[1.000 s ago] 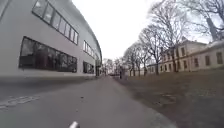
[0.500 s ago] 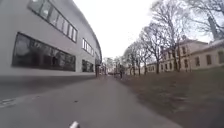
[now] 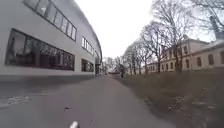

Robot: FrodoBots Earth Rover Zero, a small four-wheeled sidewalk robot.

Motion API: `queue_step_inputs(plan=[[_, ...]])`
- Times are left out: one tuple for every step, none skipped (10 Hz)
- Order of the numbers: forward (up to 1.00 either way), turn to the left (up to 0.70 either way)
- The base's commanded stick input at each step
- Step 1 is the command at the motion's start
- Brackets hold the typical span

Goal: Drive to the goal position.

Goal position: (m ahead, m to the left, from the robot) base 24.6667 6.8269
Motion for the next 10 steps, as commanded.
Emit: queue_step_inputs(plan=[[1.0,0.0],[1.0,0.0],[1.0,0.0],[1.0,0.0],[1.0,0.0],[1.0,0.0],[1.0,0.0],[1.0,0.0],[1.0,0.0],[1.0,0.0]])
